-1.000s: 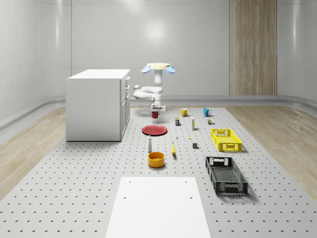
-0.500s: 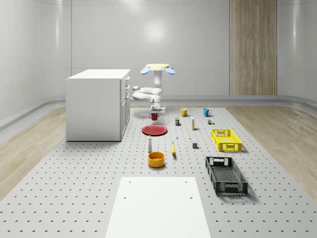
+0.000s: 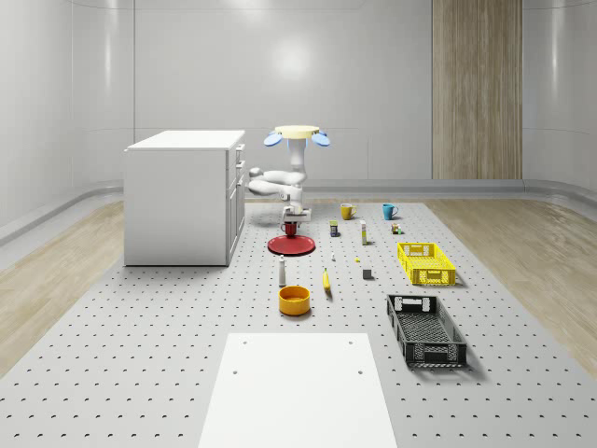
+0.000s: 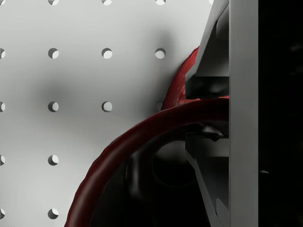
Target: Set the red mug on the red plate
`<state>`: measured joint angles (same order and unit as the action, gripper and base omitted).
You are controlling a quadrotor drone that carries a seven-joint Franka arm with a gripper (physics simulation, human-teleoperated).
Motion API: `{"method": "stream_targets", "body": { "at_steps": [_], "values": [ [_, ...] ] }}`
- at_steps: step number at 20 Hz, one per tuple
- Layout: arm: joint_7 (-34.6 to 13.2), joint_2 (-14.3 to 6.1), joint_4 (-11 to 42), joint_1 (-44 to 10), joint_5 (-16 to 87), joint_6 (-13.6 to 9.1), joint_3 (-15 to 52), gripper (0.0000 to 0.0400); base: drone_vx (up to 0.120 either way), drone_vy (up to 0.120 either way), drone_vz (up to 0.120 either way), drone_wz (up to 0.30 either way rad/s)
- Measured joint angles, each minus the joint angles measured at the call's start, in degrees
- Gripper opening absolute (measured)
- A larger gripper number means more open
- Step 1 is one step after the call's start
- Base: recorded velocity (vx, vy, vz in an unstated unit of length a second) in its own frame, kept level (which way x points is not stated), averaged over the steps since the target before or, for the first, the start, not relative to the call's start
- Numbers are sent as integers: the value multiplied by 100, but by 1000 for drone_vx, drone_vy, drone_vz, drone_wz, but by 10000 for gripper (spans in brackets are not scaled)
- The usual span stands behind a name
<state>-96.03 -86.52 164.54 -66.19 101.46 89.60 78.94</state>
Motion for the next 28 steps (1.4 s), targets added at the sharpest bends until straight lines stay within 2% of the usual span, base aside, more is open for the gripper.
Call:
{"method": "stream_targets", "body": {
  "at_steps": [24, 26, 28],
  "values": [
    [-25, -156, -6, -32, -63, 146, 22, 100, 120, 0, 0, 0],
    [-26, -166, -6, -34, -67, 156, 24, 218, 0, 0, 0, 0],
    [-28, -173, 1, -32, -119, 147, 76, 289, 0, 0, 0, 0]
  ]
}}
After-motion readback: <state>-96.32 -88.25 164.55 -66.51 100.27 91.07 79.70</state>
